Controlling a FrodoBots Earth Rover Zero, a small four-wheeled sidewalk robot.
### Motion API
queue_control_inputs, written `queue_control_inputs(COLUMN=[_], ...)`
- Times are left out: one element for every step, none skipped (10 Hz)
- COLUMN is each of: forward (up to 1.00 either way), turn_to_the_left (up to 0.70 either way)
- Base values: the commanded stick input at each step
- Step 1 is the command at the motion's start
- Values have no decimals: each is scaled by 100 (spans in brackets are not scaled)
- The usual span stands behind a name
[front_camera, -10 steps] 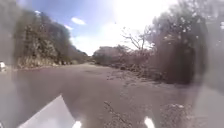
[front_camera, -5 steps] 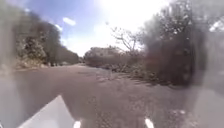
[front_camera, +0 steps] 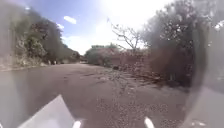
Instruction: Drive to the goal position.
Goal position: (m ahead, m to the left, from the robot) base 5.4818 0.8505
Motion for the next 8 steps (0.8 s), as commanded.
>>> queue_control_inputs(forward=[50,50,50,50,50,50,50,50], turn_to_the_left=[0,0,0,0,0,0,0,0])
